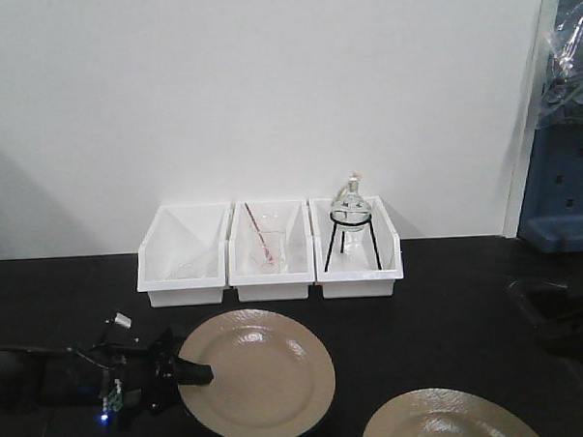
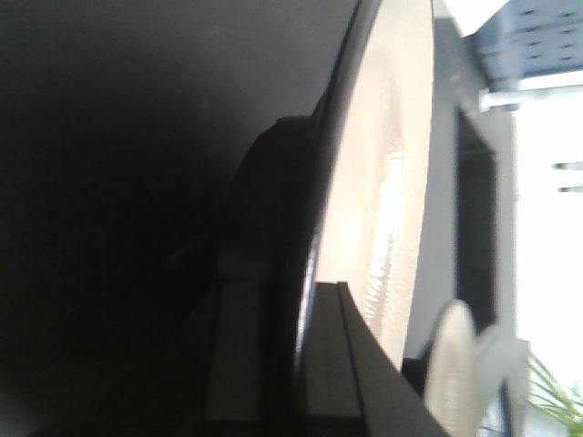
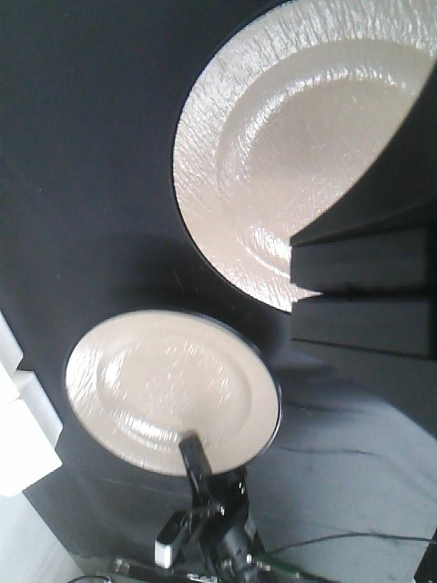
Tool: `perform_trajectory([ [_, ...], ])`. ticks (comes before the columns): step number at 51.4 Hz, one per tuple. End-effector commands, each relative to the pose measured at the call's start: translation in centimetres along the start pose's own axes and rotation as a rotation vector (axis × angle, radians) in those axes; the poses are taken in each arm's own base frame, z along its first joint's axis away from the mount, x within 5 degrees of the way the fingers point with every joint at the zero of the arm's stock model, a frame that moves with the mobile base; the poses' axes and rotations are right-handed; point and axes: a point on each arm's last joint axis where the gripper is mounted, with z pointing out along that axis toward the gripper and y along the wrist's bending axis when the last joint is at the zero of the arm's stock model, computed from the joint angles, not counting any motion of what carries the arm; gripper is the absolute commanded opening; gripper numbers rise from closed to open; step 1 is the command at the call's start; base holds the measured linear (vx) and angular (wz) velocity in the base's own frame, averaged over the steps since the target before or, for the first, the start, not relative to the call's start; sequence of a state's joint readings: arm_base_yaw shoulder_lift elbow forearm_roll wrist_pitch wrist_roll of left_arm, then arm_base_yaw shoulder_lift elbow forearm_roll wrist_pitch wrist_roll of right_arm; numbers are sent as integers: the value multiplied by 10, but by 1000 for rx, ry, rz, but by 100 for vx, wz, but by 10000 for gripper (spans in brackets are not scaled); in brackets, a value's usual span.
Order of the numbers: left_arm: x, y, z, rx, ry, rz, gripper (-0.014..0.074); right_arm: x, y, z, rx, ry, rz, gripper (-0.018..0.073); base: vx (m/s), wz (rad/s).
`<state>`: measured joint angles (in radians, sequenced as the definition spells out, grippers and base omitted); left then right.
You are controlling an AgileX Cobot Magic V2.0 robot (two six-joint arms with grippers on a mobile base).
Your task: Arrange circular plates on left workspace
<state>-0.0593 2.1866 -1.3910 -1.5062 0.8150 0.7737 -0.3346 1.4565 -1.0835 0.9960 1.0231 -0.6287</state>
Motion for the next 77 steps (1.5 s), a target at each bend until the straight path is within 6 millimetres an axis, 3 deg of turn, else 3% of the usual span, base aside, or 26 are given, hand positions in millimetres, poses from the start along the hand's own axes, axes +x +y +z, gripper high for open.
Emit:
perform_trajectory([
  [1, -10, -41, -11, 110, -67, 17, 5, -9, 16, -13, -37, -76, -32, -3, 0, 0],
  [9, -9, -35, -5, 48, -73, 55, 71, -9, 16, -14, -41, -78, -29, -3, 0, 0],
  [14, -7, -35, -5, 39, -62, 122, 166, -9, 16, -14, -41, -78, -29, -3, 0, 0],
  [26, -7, -33, -6, 8, -50, 225, 489, -9, 16, -14, -40, -79, -29, -3, 0, 0],
  [36, -9, -31, -15, -73, -39, 371, 608, -9, 16, -14, -39, -80, -29, -3, 0, 0],
  [56, -17, -67, -80, -172, -41, 608, 531, -11, 15, -14, -25, -98, -29, -3, 0, 0],
  [62, -18, -83, -115, -233, -57, 629, 372, -10, 15, -14, -22, -92, -33, -3, 0, 0],
  [70, -5, -117, -158, -258, -67, 714, -9, -10, 6, -13, 61, -80, -77, 0, 0, 0],
  [77, 11, -144, -180, -235, -84, 781, -8, -3, -3, -11, 142, 14, -141, 58, 0, 0],
])
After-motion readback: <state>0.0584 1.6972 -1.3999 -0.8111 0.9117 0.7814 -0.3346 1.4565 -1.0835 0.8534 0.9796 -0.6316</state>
